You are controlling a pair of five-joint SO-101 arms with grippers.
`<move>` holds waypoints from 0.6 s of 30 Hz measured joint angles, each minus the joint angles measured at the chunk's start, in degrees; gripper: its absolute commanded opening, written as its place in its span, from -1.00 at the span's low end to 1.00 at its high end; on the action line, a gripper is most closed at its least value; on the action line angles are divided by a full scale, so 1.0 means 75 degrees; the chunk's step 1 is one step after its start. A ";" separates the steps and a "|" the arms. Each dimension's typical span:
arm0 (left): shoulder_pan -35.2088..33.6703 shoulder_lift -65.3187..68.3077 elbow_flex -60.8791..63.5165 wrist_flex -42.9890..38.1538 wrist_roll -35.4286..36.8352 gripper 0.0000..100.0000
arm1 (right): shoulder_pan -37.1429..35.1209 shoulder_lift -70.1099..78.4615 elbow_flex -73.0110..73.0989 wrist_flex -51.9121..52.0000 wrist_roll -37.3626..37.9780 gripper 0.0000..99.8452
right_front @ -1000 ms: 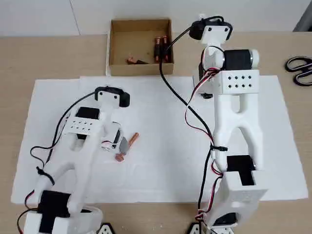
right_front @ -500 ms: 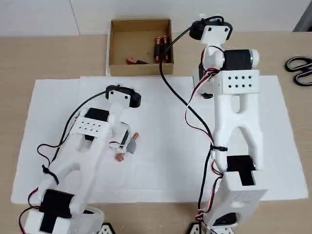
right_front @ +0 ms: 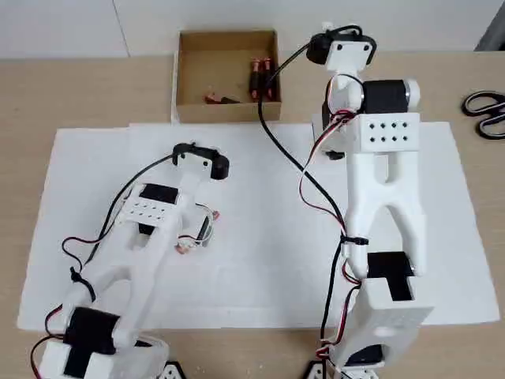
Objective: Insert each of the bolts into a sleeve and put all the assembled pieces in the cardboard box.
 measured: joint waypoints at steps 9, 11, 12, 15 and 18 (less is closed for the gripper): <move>0.0023 0.0000 0.0000 0.0000 0.0000 -0.88 | 0.0000 0.0000 0.0000 0.0000 0.0000 -0.89; 0.0035 0.0000 0.0000 0.0000 -0.0035 -0.93 | 0.0000 0.0000 0.0000 0.0000 0.0000 -0.89; 0.0023 0.0000 0.0000 0.0000 -0.0035 -0.95 | 0.0000 0.0000 0.0000 0.0000 0.0000 -0.89; 0.0023 0.0000 0.0000 0.0000 -0.0012 -0.99 | 0.0000 0.0000 0.0000 0.0000 0.0000 -0.89; 0.0023 0.0000 0.0000 0.0000 -0.0012 -0.99 | 0.0000 0.0000 0.0000 0.0000 0.0000 -0.89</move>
